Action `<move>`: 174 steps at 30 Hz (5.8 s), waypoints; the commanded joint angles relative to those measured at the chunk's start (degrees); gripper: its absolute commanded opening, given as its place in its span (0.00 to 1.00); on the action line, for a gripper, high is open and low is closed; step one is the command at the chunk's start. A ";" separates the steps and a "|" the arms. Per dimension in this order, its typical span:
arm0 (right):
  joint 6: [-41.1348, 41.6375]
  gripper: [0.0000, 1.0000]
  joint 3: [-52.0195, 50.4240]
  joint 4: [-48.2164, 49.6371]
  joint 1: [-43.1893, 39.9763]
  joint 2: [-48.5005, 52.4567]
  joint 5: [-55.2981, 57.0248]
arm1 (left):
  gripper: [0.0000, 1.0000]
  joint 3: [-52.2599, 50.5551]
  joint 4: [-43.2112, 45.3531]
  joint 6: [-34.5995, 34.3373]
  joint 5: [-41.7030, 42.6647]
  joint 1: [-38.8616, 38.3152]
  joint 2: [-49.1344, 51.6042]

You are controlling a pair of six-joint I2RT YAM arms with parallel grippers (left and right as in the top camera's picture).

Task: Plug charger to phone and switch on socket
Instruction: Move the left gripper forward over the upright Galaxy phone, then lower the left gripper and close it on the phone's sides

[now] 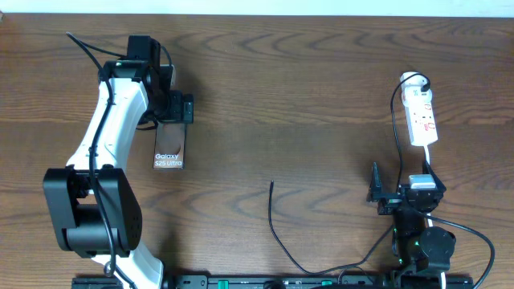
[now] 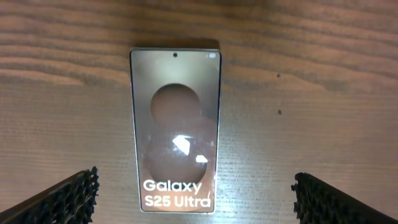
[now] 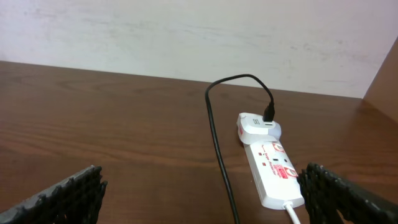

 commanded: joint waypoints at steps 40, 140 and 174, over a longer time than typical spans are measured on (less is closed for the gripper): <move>0.61 0.99 -0.04 -0.26 0.44 -0.31 0.46 | 0.99 -4.33 2.97 0.17 -4.94 0.26 11.69; 0.63 0.99 -0.04 -0.26 0.44 -0.31 0.46 | 0.78 -10.47 9.01 3.15 -5.38 0.24 11.72; 0.61 0.99 -0.04 -0.26 0.44 -0.31 0.46 | 0.62 -10.47 9.01 3.15 -5.38 0.24 11.72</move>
